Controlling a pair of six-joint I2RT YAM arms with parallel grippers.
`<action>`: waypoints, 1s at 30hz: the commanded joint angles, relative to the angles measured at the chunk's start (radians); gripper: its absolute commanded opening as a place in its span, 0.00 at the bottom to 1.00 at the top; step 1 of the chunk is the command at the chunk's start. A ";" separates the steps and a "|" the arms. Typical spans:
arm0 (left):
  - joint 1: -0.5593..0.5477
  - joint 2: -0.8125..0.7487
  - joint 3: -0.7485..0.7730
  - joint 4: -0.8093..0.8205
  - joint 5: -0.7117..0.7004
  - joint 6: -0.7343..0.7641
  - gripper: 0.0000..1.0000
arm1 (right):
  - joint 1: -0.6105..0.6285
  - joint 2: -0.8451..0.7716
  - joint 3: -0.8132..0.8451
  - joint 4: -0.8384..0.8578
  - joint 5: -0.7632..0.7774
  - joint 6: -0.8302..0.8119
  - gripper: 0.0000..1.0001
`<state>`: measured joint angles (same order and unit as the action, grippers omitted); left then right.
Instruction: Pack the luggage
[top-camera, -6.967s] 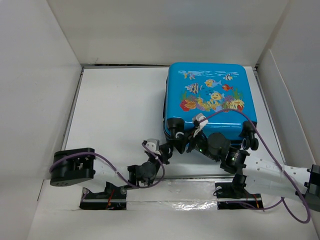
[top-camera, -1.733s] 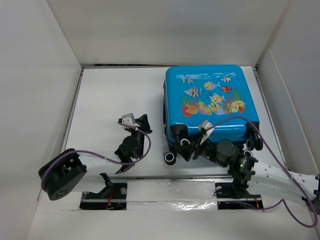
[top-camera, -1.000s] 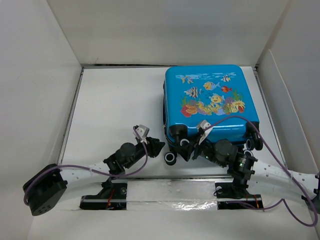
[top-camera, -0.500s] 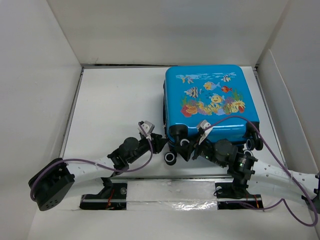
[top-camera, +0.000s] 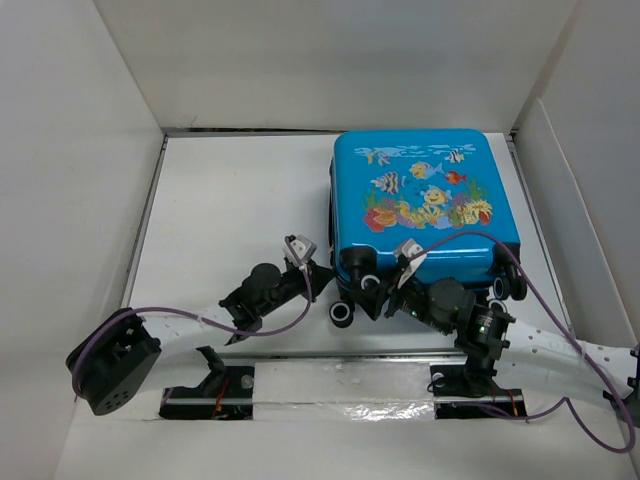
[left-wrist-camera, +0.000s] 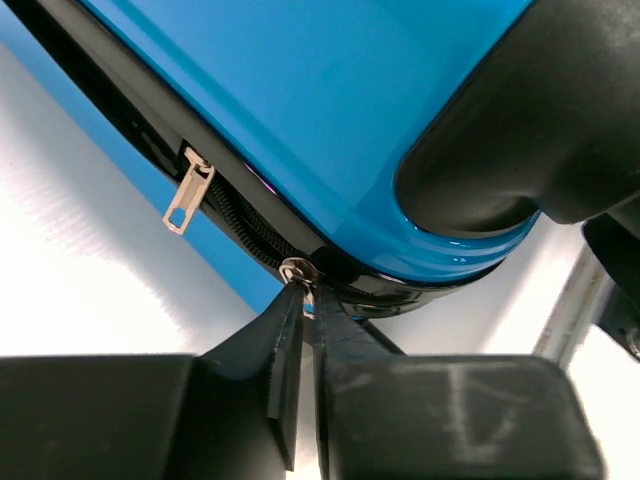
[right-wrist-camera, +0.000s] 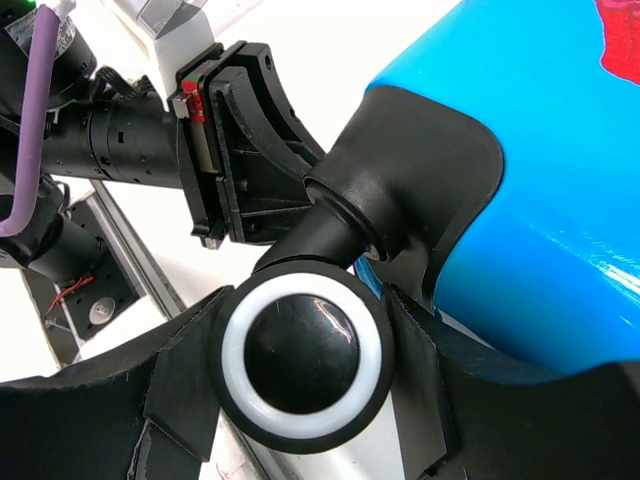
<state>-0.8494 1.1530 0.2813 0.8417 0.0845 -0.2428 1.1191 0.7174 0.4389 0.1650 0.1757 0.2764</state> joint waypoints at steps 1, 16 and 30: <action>0.026 0.042 0.097 0.027 -0.069 0.049 0.00 | 0.016 0.000 0.021 -0.012 -0.091 -0.006 0.00; 0.110 0.211 0.240 0.022 -0.267 -0.024 0.00 | 0.016 0.063 0.026 -0.007 -0.203 -0.031 0.00; 0.130 -0.459 0.134 -0.385 -0.643 -0.392 0.70 | 0.016 0.545 0.322 0.212 -0.435 -0.124 0.00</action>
<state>-0.7189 0.8497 0.4244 0.5678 -0.4538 -0.5266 1.1034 1.1194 0.6418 0.2474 0.0032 0.1814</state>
